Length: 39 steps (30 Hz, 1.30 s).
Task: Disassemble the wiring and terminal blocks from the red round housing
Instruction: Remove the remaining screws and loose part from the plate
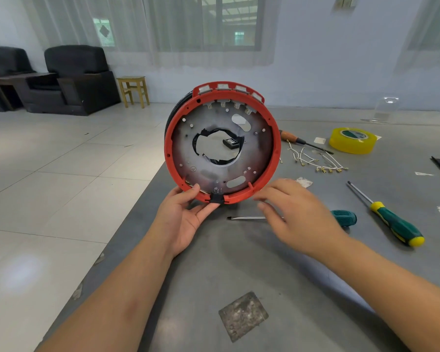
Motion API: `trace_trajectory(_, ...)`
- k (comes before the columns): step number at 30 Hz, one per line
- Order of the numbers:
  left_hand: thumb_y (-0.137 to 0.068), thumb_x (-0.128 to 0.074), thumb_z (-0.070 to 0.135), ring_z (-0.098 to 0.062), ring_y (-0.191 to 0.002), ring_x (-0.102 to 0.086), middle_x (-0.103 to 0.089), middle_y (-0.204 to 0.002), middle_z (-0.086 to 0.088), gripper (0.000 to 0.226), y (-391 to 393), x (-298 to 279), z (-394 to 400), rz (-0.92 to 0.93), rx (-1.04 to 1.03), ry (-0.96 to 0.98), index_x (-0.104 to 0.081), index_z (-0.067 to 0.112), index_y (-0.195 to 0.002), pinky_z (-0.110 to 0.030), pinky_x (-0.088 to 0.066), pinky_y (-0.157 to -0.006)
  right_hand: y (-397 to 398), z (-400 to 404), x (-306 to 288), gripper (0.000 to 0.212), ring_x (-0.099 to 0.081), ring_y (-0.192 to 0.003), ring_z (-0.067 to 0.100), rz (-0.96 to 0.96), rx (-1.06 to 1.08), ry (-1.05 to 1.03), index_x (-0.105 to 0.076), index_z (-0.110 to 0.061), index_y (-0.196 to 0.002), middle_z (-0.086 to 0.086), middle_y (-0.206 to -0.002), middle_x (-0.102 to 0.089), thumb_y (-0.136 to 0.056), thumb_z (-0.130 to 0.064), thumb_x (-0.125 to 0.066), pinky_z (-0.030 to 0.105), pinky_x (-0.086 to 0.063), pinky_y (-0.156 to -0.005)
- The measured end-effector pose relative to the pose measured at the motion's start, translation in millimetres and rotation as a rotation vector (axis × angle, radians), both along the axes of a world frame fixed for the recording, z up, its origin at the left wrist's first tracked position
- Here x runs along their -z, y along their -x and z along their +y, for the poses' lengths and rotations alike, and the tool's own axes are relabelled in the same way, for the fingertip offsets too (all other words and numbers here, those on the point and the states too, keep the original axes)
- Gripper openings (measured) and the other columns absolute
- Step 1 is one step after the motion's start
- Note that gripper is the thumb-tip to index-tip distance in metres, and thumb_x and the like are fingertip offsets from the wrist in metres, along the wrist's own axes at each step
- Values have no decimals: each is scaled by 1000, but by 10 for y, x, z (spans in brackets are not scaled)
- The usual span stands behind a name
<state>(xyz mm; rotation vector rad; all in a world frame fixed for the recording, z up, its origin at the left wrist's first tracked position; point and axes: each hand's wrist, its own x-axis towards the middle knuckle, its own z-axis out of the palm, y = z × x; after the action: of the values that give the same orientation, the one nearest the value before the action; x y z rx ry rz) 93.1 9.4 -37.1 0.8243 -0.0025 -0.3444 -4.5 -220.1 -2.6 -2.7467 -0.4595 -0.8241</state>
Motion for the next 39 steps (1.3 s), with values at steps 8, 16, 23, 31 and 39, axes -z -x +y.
trace_trajectory(8,-80,-66,-1,-35,-102,-70,-68,-113,-21,55,0,13,17,-64,79,18,-58,8,-133,-49,-63,-89,-616,762,-298,39,-59,-115,27,326,-109,-37,-69,-18,-125,5,-119,-65,-95,-7,-48,43,-48,-98)
trace_trajectory(16,-77,-62,-4,-33,-94,-74,-71,-105,-16,47,-2,16,11,-61,109,63,-64,4,-124,-44,-63,-81,-798,972,-261,32,-63,-106,30,346,55,-11,-72,-42,-110,-3,-116,-70,-93,-25,-51,41,-54,-86)
trace_trajectory(23,-78,-58,-6,-39,-101,-72,-72,-109,-18,46,-9,28,24,-49,134,90,-64,3,-123,-53,-61,-90,-875,980,-270,27,-63,-99,33,376,114,-19,-72,-43,-107,2,-108,-69,-91,-27,-58,37,-53,-78)
trace_trajectory(31,-80,-49,-5,-54,-123,-63,-58,-145,-29,66,10,1,13,5,136,70,-50,-1,-146,-63,-57,-96,-979,910,-446,19,-56,-86,29,285,-21,380,-67,-37,-108,4,-99,-62,-94,-32,-54,35,-35,-65)
trace_trajectory(39,-86,-45,-5,-55,-120,-65,-55,-146,-31,47,19,2,19,29,141,132,-62,1,-130,-65,-56,-96,-1097,940,-435,16,-41,-71,26,289,-99,571,-61,-27,-106,5,-93,-60,-99,-32,-47,35,-35,-61)
